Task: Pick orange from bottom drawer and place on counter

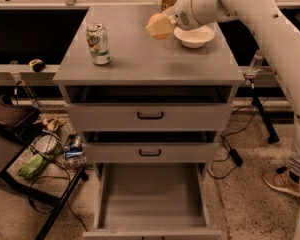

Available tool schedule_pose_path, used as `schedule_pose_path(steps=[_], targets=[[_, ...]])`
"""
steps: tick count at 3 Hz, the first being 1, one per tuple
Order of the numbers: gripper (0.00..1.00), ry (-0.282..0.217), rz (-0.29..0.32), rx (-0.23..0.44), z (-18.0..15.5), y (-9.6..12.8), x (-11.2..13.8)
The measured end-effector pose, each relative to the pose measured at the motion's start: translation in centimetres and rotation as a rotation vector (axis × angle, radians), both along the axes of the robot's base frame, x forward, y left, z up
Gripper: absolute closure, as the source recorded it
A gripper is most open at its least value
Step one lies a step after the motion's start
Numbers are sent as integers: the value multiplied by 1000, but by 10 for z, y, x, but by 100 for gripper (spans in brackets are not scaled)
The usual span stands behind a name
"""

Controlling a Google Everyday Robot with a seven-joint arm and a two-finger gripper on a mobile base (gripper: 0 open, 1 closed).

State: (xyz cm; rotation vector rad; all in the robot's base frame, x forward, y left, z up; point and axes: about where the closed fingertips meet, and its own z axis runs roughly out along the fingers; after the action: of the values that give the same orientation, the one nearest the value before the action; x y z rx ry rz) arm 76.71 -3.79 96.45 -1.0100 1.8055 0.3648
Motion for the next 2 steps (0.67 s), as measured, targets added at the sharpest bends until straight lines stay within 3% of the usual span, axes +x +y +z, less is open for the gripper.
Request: schedule_pose_path(steps=[1,2], targets=[[100,2,2,-2,-2,1,-1],[100,6,21,4,-8,15,19]])
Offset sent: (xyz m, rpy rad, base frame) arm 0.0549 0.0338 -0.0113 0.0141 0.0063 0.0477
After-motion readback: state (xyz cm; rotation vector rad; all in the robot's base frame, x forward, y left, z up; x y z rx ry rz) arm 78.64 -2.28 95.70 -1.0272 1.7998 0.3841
